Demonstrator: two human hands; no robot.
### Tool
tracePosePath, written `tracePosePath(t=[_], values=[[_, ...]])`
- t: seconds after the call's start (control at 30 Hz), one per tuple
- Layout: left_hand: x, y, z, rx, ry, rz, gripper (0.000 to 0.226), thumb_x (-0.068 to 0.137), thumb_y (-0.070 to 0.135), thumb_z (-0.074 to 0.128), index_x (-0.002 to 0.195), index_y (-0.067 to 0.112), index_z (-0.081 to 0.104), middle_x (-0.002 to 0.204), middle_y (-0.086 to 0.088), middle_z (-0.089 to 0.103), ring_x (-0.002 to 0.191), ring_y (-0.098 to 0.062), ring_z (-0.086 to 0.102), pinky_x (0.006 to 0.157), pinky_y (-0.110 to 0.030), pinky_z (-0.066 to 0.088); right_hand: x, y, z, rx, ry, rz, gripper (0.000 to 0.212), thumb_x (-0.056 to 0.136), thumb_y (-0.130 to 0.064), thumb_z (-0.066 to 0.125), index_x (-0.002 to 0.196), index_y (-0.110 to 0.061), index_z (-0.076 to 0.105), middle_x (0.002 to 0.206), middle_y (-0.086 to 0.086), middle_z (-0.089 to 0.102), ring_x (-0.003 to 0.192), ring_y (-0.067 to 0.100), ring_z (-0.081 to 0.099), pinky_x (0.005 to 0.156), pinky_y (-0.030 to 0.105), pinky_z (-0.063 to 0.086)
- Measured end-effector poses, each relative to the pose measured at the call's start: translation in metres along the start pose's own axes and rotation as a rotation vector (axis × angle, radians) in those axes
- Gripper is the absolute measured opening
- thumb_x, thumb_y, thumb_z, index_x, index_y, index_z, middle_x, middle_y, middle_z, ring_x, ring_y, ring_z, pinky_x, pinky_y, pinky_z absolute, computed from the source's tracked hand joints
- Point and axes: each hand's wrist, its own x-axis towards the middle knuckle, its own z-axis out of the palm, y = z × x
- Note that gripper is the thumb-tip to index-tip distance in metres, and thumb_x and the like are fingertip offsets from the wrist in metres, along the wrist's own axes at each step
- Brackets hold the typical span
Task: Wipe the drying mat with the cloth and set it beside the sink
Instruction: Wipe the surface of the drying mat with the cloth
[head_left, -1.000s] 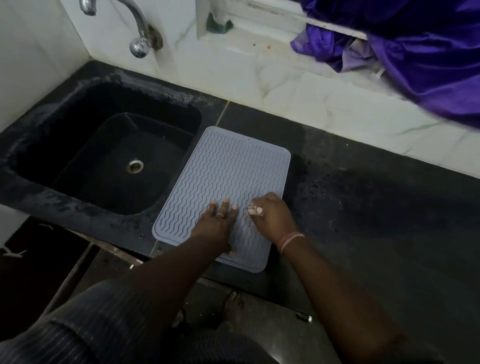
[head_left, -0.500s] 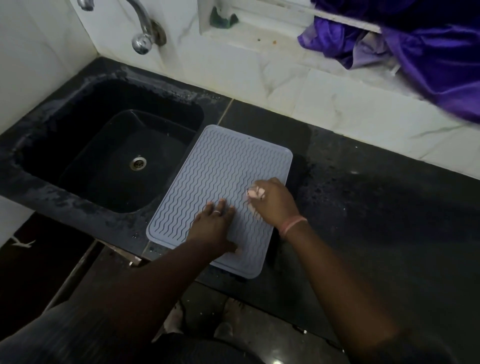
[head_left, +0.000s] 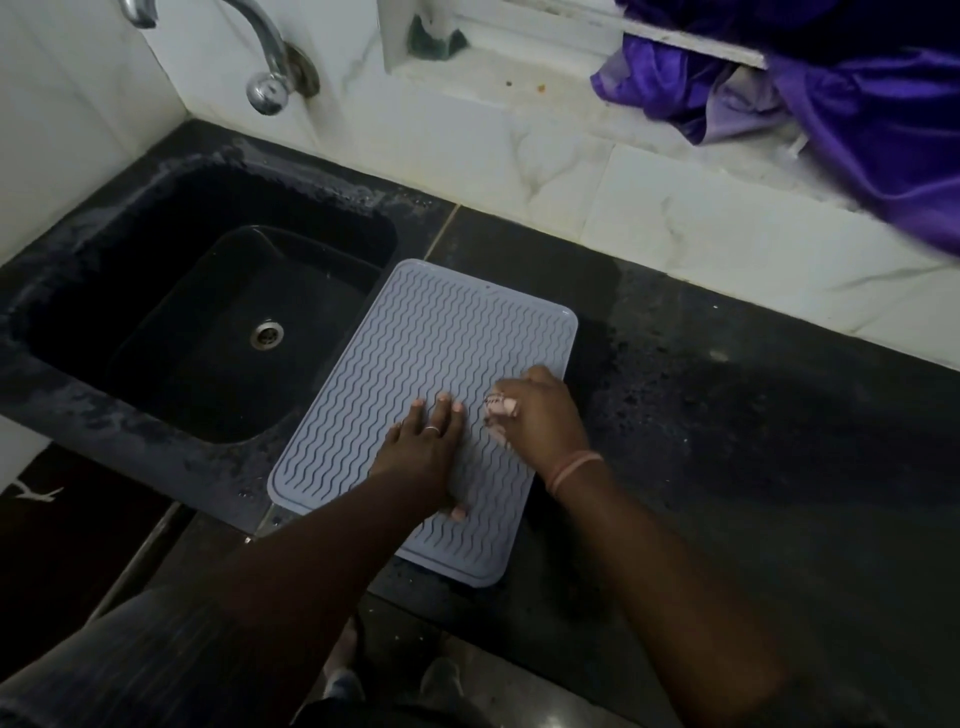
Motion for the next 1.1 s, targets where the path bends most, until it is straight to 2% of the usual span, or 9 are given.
tracePosePath(t=[0.1, 0.3, 0.43, 0.53, 0.6, 0.67, 0.87, 1.0, 1.1], values=[[0.001, -0.003, 0.000, -0.016, -0.016, 0.001, 0.142, 0.073, 0.049, 0.087, 0.161, 0.022, -0.022, 0.168, -0.004, -0.029, 0.154, -0.035, -0.023, 0.125, -0.052, 0.000, 0.038, 0.016, -0.012, -0.007, 0.071, 0.054, 0.035, 0.084, -0.015, 0.080, 0.118, -0.019, 0.076, 0.114, 0.011, 0.057, 0.107, 0.034, 0.059, 0.097, 0.041, 0.053], [0.003, -0.001, -0.001, -0.016, -0.005, -0.012, 0.142, 0.072, 0.050, 0.087, 0.162, 0.022, -0.019, 0.169, -0.005, -0.025, 0.155, -0.036, -0.020, 0.125, -0.053, 0.002, 0.069, 0.018, -0.020, -0.077, 0.110, 0.157, 0.040, 0.092, -0.016, 0.070, 0.132, -0.013, 0.068, 0.134, 0.018, 0.054, 0.115, 0.042, 0.056, 0.101, 0.044, 0.051], [0.006, 0.007, -0.002, -0.055, 0.069, -0.048, 0.137, 0.072, 0.051, 0.087, 0.164, 0.021, -0.009, 0.171, -0.005, -0.016, 0.158, -0.036, -0.010, 0.126, -0.055, 0.010, 0.033, -0.004, -0.035, 0.145, 0.046, 0.141, 0.043, 0.089, -0.018, 0.075, 0.132, -0.019, 0.067, 0.127, 0.005, 0.063, 0.115, 0.022, 0.062, 0.101, 0.033, 0.051], [0.015, 0.017, -0.011, -0.137, 0.207, -0.054, 0.137, 0.070, 0.045, 0.091, 0.163, 0.019, -0.006, 0.172, -0.009, -0.006, 0.158, -0.036, -0.002, 0.126, -0.053, 0.016, -0.013, -0.019, -0.030, 0.220, -0.132, 0.063, 0.014, 0.087, -0.026, 0.077, 0.101, -0.028, 0.075, 0.098, -0.011, 0.070, 0.089, 0.006, 0.066, 0.082, 0.029, 0.056], [0.024, 0.020, -0.019, -0.103, 0.196, -0.030, 0.143, 0.071, 0.043, 0.091, 0.163, 0.017, -0.015, 0.172, -0.010, -0.013, 0.158, -0.037, -0.009, 0.127, -0.052, 0.009, -0.036, -0.025, -0.015, 0.091, -0.181, -0.047, 0.002, 0.088, -0.028, 0.071, 0.088, -0.029, 0.070, 0.092, -0.006, 0.065, 0.085, 0.013, 0.063, 0.074, 0.035, 0.056], [0.032, 0.018, -0.023, -0.063, 0.125, 0.005, 0.147, 0.069, 0.045, 0.092, 0.162, 0.018, -0.019, 0.171, -0.009, -0.019, 0.156, -0.037, -0.016, 0.126, -0.052, 0.002, -0.041, -0.021, 0.000, -0.028, -0.132, -0.087, 0.006, 0.089, -0.032, 0.066, 0.094, -0.032, 0.067, 0.100, -0.004, 0.056, 0.093, 0.019, 0.058, 0.076, 0.038, 0.055], [0.042, 0.018, -0.023, -0.019, -0.012, -0.020, 0.153, 0.067, 0.048, 0.092, 0.159, 0.016, -0.025, 0.167, -0.009, -0.030, 0.153, -0.039, -0.024, 0.125, -0.053, -0.002, -0.004, 0.004, -0.002, -0.001, -0.020, -0.061, 0.008, 0.090, -0.038, 0.063, 0.092, -0.030, 0.065, 0.096, -0.003, 0.051, 0.089, 0.019, 0.055, 0.077, 0.036, 0.051], [0.043, 0.018, -0.023, -0.007, -0.028, -0.033, 0.154, 0.067, 0.049, 0.091, 0.158, 0.017, -0.029, 0.166, -0.008, -0.033, 0.152, -0.038, -0.026, 0.125, -0.054, -0.003, 0.043, 0.022, -0.012, -0.047, 0.023, -0.025, 0.029, 0.088, -0.022, 0.074, 0.117, -0.023, 0.073, 0.108, 0.004, 0.058, 0.103, 0.026, 0.058, 0.091, 0.037, 0.052], [0.044, 0.017, -0.024, -0.007, -0.037, -0.041, 0.154, 0.067, 0.048, 0.091, 0.157, 0.019, -0.029, 0.165, -0.008, -0.034, 0.152, -0.038, -0.027, 0.124, -0.054, -0.004, 0.075, 0.030, -0.022, -0.078, 0.053, -0.010, 0.035, 0.087, -0.016, 0.075, 0.121, -0.018, 0.073, 0.114, 0.011, 0.061, 0.107, 0.034, 0.060, 0.094, 0.038, 0.052]])
